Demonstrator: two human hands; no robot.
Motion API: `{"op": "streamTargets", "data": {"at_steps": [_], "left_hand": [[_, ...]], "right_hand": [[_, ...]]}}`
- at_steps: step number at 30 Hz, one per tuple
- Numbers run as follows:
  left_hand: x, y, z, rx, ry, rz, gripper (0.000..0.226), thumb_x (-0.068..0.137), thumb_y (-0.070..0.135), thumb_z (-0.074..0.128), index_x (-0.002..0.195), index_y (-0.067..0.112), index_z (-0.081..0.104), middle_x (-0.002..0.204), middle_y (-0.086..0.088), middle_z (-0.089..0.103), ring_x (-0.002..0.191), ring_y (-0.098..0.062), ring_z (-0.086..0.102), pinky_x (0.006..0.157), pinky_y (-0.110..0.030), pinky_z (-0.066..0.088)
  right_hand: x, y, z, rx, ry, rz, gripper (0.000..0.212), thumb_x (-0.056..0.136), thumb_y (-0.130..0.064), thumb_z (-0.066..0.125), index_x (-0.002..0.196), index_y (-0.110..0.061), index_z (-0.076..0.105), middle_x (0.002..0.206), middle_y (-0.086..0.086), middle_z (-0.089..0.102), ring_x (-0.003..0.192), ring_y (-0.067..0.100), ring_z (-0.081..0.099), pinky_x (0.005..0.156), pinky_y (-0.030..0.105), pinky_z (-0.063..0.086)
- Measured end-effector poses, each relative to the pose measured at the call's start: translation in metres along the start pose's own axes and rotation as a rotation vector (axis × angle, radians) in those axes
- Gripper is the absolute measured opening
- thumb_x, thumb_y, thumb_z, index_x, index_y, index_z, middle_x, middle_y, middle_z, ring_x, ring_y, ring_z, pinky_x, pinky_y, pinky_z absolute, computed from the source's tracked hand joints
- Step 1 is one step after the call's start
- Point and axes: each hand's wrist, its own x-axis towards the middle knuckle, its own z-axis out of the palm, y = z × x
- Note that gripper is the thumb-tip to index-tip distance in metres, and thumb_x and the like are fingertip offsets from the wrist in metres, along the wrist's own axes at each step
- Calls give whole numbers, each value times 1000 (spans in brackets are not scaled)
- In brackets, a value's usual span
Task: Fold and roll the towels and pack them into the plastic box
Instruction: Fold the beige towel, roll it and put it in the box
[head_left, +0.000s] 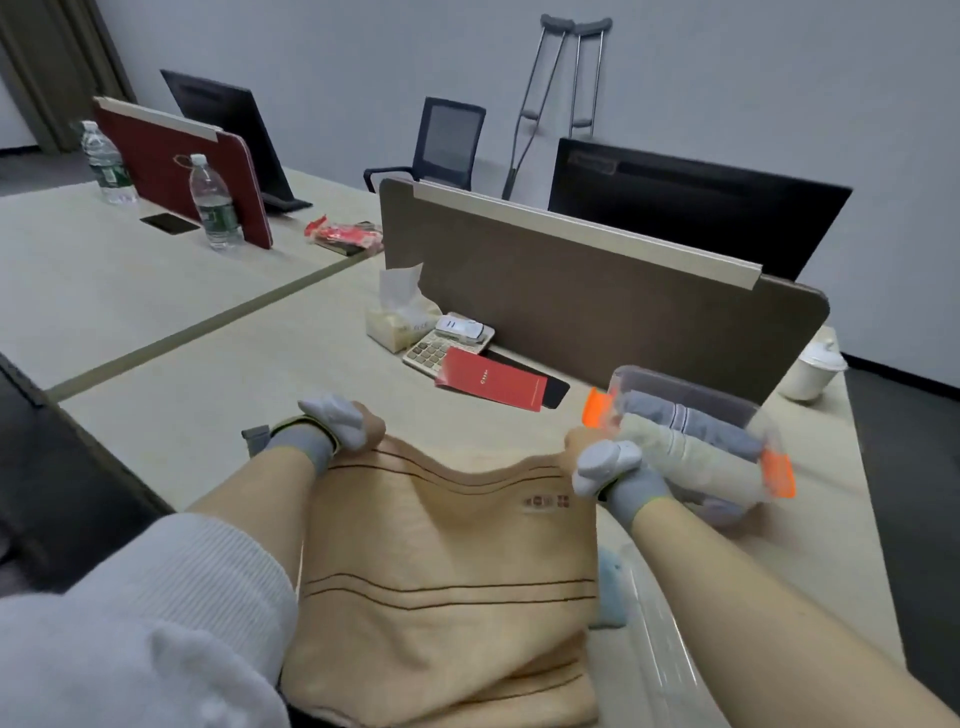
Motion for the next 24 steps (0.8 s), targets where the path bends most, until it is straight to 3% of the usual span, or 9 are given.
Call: {"op": "streamTargets", "data": {"at_steps": [3, 6, 8, 9, 11, 15, 19, 23, 24], "left_hand": [[56, -13, 5, -78, 16, 42, 37, 96, 3, 36, 130, -3, 49, 138, -16, 48, 125, -33, 50, 92, -32, 43], [102, -24, 10, -139, -12, 22, 38, 95, 4, 39, 132, -2, 47, 136, -17, 48, 123, -33, 49, 92, -33, 44], [136, -29, 22, -155, -70, 37, 38, 96, 8, 39, 133, -1, 46, 138, -16, 47, 125, -33, 48, 97, -34, 43], [140, -26, 30, -188, -92, 31, 39, 97, 10, 39, 134, 1, 45, 139, -15, 46, 127, -32, 48, 98, -32, 43], [162, -22, 50, -166, -156, 43, 40, 99, 17, 36, 136, 4, 44, 143, -11, 44, 131, -28, 45, 99, -28, 41], [193, -14, 79, -159, -263, 37, 42, 98, 22, 35, 137, 9, 43, 146, -7, 40, 136, -23, 40, 109, -27, 33], [203, -14, 82, -184, -248, 30, 21, 92, 17, 45, 111, 14, 54, 124, -5, 57, 115, -23, 56, 85, -24, 45], [210, -13, 87, -184, -283, 60, 9, 90, 16, 43, 96, 18, 36, 93, 3, 42, 88, -15, 39, 76, -14, 31], [210, -13, 87, -180, -298, 71, 10, 90, 16, 43, 95, 18, 34, 91, 5, 39, 87, -14, 36, 71, -23, 21]], "right_hand": [[43, -14, -1, 102, 10, -24, 39, 87, -6, 42, 123, -6, 56, 119, 7, 59, 104, 20, 54, 79, 23, 36], [86, -35, 12, 186, 37, 32, 33, 93, -11, 43, 120, -1, 58, 68, 0, 40, 91, 22, 47, 91, 33, 43], [111, -52, 24, 165, 17, 79, 39, 92, -21, 38, 120, -3, 58, 79, 7, 49, 106, 29, 51, 98, 36, 41], [111, -53, 28, 136, 1, 85, 49, 86, -29, 32, 122, -6, 57, 100, 12, 55, 117, 30, 48, 101, 37, 38], [124, -58, 46, 41, -121, 125, 60, 73, -33, 26, 126, -15, 51, 130, 11, 44, 125, 29, 38, 102, 35, 34], [143, -62, 69, 5, -239, 179, 46, 80, -16, 49, 126, -19, 41, 131, 5, 30, 125, 23, 33, 99, 31, 37], [151, -58, 64, 74, -194, 175, 49, 79, -9, 56, 126, -11, 39, 133, 8, 32, 126, 28, 36, 97, 28, 39], [156, -61, 61, 87, -217, 209, 55, 78, -12, 61, 127, -9, 35, 133, 11, 33, 127, 30, 37, 98, 32, 41], [155, -62, 62, 82, -214, 203, 55, 79, -14, 60, 127, -10, 35, 133, 11, 33, 126, 29, 37, 97, 32, 42]]}}
